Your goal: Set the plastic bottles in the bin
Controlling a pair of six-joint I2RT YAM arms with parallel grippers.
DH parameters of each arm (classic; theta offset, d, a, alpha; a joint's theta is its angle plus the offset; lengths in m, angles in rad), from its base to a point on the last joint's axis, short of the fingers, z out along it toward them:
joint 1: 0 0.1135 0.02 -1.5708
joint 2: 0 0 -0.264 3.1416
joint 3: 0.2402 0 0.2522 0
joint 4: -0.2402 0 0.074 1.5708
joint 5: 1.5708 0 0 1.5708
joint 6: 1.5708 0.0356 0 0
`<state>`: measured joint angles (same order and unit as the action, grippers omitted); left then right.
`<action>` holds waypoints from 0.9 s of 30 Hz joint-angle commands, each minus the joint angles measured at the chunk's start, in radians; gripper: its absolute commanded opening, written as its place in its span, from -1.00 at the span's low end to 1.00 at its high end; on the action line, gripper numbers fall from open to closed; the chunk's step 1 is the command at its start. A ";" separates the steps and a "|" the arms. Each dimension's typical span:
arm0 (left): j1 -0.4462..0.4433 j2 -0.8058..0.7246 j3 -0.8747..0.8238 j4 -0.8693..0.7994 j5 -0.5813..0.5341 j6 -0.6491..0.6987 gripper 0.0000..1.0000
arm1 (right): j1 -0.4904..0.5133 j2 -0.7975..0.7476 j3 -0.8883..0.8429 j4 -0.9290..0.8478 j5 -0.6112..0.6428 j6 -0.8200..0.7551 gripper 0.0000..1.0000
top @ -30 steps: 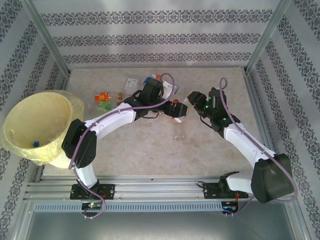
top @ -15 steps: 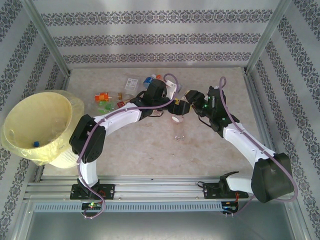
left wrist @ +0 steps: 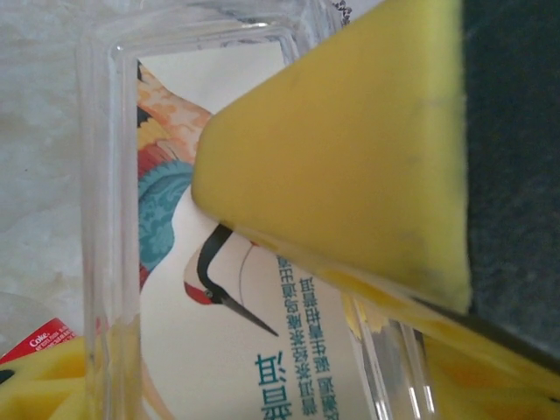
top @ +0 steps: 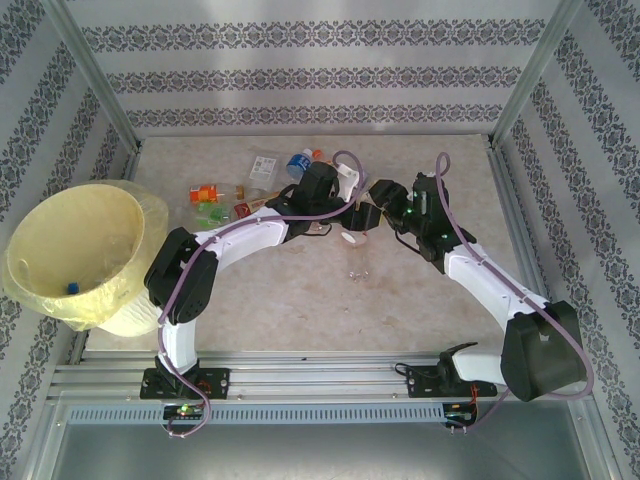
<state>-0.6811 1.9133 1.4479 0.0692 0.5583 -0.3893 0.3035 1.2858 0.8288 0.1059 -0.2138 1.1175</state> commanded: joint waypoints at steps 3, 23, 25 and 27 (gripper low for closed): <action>-0.004 -0.020 -0.025 0.054 -0.104 0.019 0.10 | 0.002 -0.025 0.057 0.012 -0.059 -0.008 0.58; 0.041 -0.187 -0.096 -0.105 -0.337 0.056 0.07 | -0.075 -0.213 0.019 -0.041 -0.009 -0.275 0.96; 0.047 -0.213 -0.105 -0.121 -0.366 0.060 0.07 | -0.076 -0.221 0.011 -0.032 -0.017 -0.311 0.96; 0.054 -0.235 -0.106 -0.153 -0.393 0.062 0.06 | -0.075 -0.221 0.013 -0.031 -0.041 -0.347 0.96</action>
<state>-0.6453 1.7229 1.3518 -0.0216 0.2317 -0.3580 0.2314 1.0828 0.8562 0.0505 -0.2306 0.8688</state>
